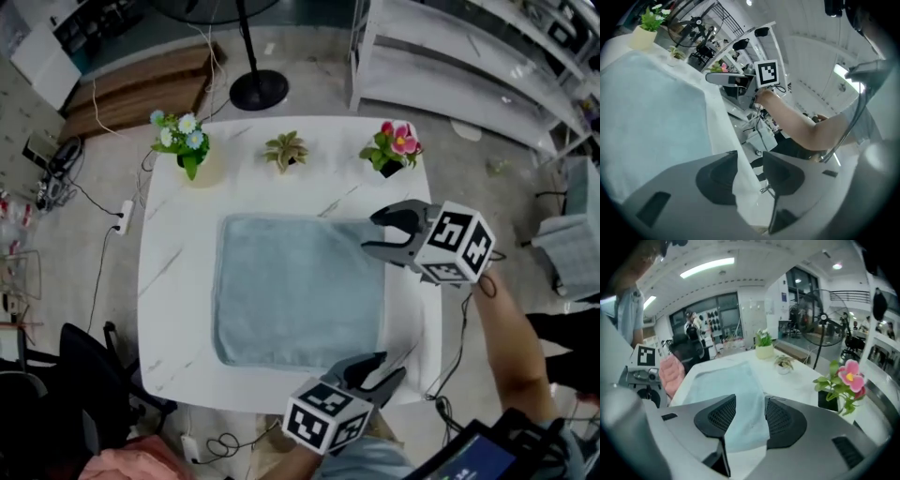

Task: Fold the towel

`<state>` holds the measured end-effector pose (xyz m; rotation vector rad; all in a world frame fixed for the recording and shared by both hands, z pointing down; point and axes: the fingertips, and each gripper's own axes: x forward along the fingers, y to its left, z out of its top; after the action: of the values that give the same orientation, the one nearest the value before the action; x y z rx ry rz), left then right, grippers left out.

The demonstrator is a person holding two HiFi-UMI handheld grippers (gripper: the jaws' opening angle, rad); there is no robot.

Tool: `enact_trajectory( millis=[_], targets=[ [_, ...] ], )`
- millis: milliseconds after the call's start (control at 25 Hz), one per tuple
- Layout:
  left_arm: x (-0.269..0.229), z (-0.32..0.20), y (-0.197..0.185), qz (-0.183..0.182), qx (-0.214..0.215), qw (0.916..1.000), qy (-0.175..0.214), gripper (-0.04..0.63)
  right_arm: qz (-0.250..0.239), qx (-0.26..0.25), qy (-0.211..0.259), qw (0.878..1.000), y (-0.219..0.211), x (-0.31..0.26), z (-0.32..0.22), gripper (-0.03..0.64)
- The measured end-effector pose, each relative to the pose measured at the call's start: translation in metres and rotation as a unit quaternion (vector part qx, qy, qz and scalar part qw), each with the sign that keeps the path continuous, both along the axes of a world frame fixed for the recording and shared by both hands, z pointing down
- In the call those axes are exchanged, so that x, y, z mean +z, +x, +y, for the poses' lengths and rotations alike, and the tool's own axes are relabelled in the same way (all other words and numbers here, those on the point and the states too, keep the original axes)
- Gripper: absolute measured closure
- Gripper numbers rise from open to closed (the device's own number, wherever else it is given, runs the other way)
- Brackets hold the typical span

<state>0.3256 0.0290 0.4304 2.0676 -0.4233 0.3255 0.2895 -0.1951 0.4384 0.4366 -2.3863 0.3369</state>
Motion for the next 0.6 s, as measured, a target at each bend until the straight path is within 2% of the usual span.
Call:
enact_trajectory(
  millis=[80, 160, 280, 360, 440, 600],
  targets=[
    [-0.026, 0.0, 0.001, 0.025, 0.029, 0.9991, 0.018, 0.425, -0.025, 0.049, 0.0, 0.998, 0.005, -0.017, -0.001, 0.407],
    [-0.044, 0.005, -0.004, 0.055, 0.061, 0.9962, 0.03, 0.425, -0.024, 0.103, 0.002, 0.994, 0.016, -0.02, 0.003, 0.405],
    [-0.055, 0.006, -0.031, 0.074, 0.085, 0.9929, 0.04, 0.425, -0.012, 0.206, -0.004, 0.979, 0.038, -0.013, 0.02, 0.405],
    [-0.05, -0.002, -0.065, 0.05, 0.077, 0.9941, 0.058, 0.426, -0.018, 0.282, -0.021, 0.959, 0.049, -0.002, 0.038, 0.405],
    [-0.039, -0.015, -0.104, 0.008, 0.073, 0.9933, 0.09, 0.425, -0.024, 0.352, -0.042, 0.935, 0.054, 0.013, 0.064, 0.407],
    [-0.007, -0.044, -0.176, -0.09, 0.068, 0.9815, 0.155, 0.438, -0.042, 0.46, -0.077, 0.883, 0.051, 0.048, 0.119, 0.407]
  ],
)
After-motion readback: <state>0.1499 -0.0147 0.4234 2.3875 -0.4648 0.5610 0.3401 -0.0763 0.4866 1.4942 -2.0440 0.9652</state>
